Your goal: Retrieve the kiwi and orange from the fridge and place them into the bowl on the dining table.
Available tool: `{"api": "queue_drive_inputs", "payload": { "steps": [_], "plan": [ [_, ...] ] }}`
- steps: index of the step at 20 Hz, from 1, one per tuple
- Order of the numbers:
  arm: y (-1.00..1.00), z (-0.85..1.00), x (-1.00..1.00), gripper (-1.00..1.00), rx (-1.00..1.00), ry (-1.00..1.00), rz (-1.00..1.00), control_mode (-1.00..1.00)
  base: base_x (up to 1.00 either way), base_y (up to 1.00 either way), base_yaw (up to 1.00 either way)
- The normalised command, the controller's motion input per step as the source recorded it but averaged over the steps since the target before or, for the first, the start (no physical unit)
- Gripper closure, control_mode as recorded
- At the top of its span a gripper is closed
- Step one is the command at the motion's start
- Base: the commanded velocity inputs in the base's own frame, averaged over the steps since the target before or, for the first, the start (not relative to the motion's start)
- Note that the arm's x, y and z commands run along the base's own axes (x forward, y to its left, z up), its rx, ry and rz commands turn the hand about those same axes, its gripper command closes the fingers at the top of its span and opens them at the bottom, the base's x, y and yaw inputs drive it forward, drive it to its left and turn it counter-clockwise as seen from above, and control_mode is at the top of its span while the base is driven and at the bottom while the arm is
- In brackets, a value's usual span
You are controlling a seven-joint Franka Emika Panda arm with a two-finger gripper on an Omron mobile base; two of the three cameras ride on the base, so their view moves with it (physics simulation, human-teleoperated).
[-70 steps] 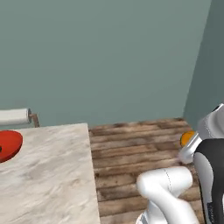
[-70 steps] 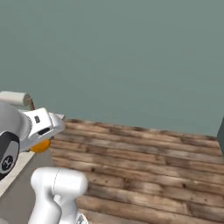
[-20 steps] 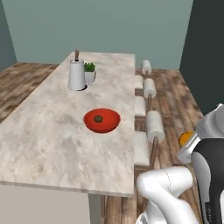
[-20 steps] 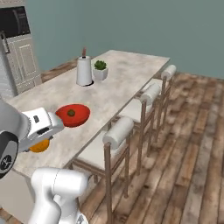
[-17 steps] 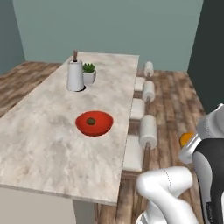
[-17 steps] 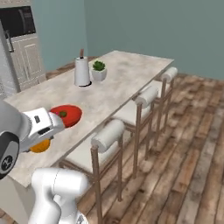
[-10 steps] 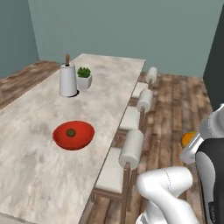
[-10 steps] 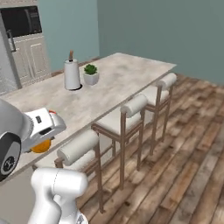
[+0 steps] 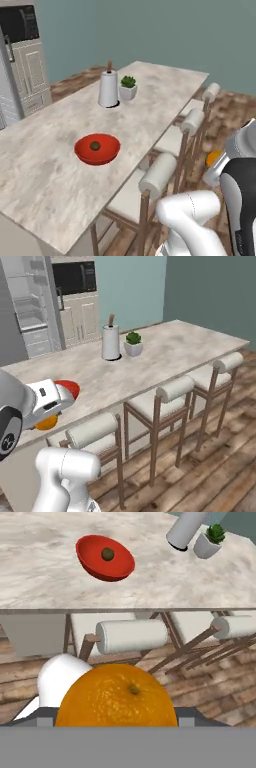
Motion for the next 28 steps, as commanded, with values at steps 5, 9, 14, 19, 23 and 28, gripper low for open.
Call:
{"api": "queue_drive_inputs", "payload": {
  "steps": [5, 9, 14, 19, 23, 28],
  "plan": [
    [0.0, 0.0, 0.0, 1.0, 0.0, 0.0, 0.0, 1.0, 1.0, -0.02, 0.66],
    [0.0, 0.0, 0.0, 1.0, 0.0, 0.0, 0.0, 1.0, 1.0, -0.06, 0.66],
    [0.0, 0.0, 0.0, 1.0, 0.0, 0.0, 0.0, 1.0, 1.0, -0.03, 0.63],
    [0.0, 0.0, 0.0, 1.0, 0.0, 0.0, 0.0, 1.0, 1.0, 0.0, 0.58],
    [0.0, 0.0, 0.0, 1.0, 0.0, 0.0, 0.0, 1.0, 1.0, 0.0, 0.53],
    [-0.01, -0.01, 0.2, 1.0, 0.0, 0.05, 0.07, -1.0, 0.8, 0.0, 0.36]
  ]
}}
